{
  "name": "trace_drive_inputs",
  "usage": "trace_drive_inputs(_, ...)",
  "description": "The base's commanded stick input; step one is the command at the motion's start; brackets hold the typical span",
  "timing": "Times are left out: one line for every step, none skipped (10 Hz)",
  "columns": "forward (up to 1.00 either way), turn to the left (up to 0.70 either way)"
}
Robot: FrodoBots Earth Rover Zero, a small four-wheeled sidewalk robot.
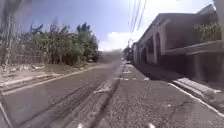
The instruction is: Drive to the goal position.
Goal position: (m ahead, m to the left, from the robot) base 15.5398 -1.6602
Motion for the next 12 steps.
trace_drive_inputs(1.0,0.0)
trace_drive_inputs(1.0,0.0)
trace_drive_inputs(1.0,0.0)
trace_drive_inputs(1.0,0.0)
trace_drive_inputs(1.0,0.0)
trace_drive_inputs(1.0,0.0)
trace_drive_inputs(1.0,0.0)
trace_drive_inputs(1.0,0.0)
trace_drive_inputs(1.0,0.0)
trace_drive_inputs(1.0,0.0)
trace_drive_inputs(1.0,0.0)
trace_drive_inputs(1.0,0.0)
